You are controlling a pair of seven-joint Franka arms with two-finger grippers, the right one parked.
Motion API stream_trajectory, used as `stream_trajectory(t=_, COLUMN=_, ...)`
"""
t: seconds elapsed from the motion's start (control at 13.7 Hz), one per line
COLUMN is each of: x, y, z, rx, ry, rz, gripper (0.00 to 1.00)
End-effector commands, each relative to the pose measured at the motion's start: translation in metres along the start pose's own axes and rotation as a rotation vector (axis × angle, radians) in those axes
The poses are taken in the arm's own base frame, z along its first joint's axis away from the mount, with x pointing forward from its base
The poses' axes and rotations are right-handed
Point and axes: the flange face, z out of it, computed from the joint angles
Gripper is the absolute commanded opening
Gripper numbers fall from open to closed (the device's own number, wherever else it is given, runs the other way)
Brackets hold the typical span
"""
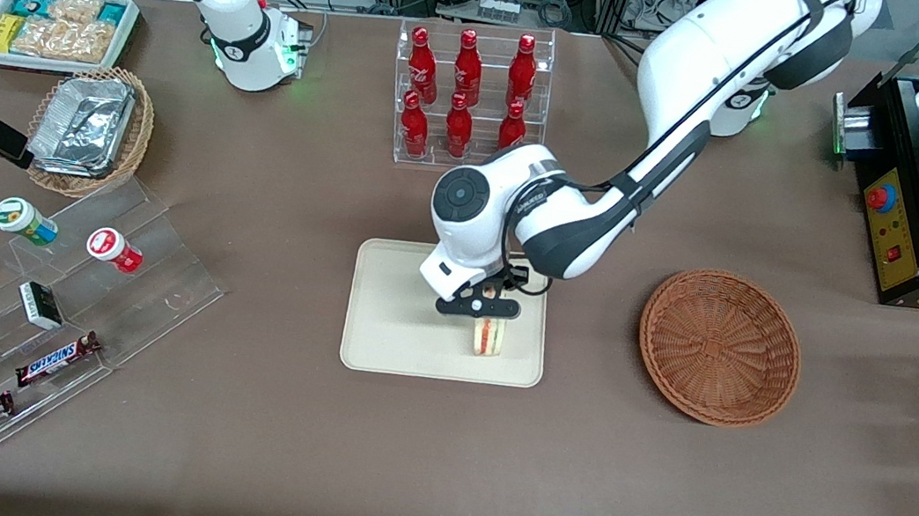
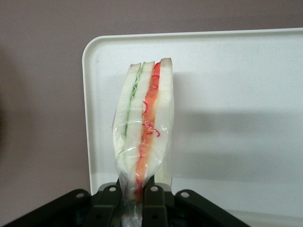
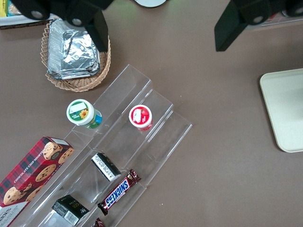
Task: Place sandwich from basket to tray
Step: 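Lower the sandwich onto the tray and open the left gripper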
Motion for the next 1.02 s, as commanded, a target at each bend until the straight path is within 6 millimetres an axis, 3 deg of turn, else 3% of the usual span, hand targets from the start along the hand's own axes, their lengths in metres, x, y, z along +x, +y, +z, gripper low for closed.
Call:
stream_trajectory(t=0.0, x=0.001, y=0.006, z=-0.002, rx=0.032, ry=0.012, rz=0.054, gripper=0.00)
stream_trajectory(t=0.95, x=-0.001, y=0.013, z=0.034, rx=0.045, ry=-0.008, rz=0.087, gripper=0.00)
